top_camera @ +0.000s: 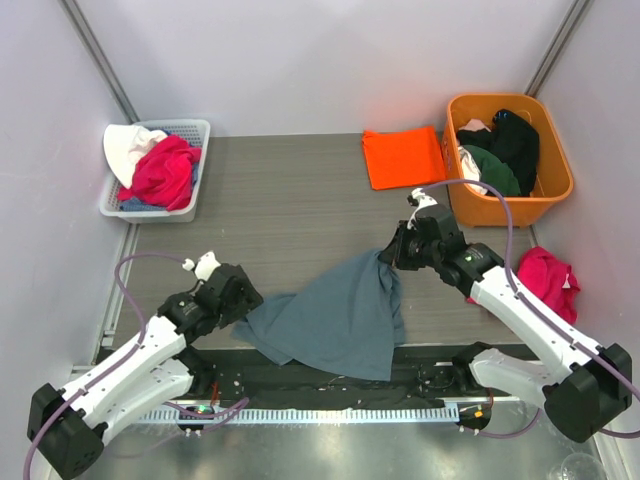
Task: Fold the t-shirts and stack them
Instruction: Move the tshirt to the center of the board
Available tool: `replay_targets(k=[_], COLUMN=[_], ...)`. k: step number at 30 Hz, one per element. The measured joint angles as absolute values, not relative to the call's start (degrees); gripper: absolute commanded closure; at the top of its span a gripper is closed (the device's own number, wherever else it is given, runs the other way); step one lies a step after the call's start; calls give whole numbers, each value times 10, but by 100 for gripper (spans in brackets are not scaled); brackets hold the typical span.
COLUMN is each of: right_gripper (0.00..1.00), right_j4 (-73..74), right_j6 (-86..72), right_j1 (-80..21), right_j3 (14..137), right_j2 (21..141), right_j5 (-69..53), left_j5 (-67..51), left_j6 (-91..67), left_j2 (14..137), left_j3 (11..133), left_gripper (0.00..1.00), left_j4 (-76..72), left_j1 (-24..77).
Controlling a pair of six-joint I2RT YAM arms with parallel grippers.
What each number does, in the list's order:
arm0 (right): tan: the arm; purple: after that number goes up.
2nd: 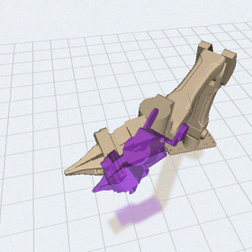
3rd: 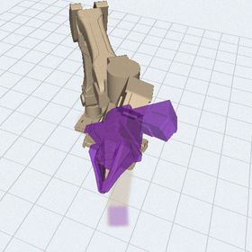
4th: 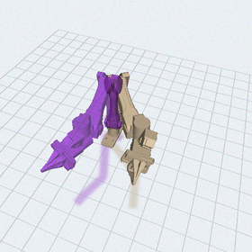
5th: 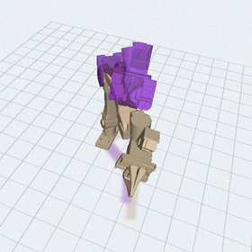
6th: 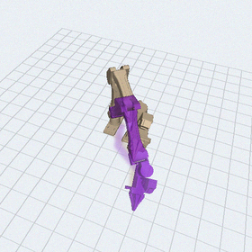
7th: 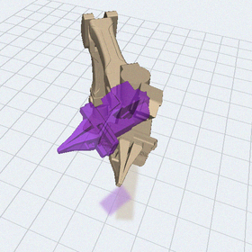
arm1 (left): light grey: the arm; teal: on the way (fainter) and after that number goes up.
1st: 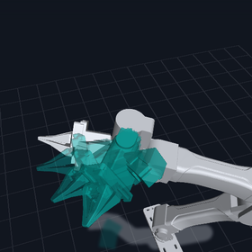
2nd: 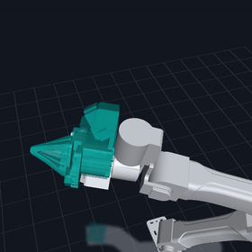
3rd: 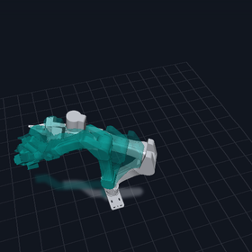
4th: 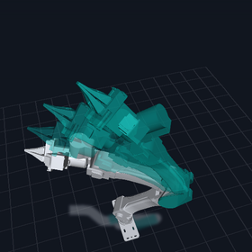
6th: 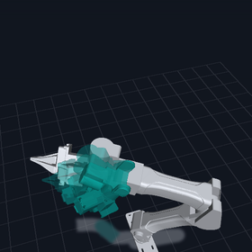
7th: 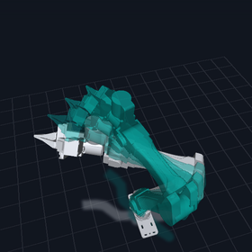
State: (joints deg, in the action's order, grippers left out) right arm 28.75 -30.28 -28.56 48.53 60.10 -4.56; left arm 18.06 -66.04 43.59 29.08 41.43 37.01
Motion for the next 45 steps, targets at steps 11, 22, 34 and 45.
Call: replay_targets(k=[11,22,34,45], right_gripper=[99,99,99,99], right_j4=[292,293,301,342], right_j6=[-303,-303,-303,-299], right_j1=[-286,-286,-286,-286], right_j3=[482,480,480,549], right_j2=[587,585,584,565], right_j5=[-39,-34,-27,23], left_j5=[210,215,221,325], left_j6=[-674,-676,-668,-523], left_j2=[488,519,531,568], left_j3=[285,268,273,628], left_gripper=[40,54,100,100], left_j4=[393,366,359,444], left_j1=[371,371,371,371])
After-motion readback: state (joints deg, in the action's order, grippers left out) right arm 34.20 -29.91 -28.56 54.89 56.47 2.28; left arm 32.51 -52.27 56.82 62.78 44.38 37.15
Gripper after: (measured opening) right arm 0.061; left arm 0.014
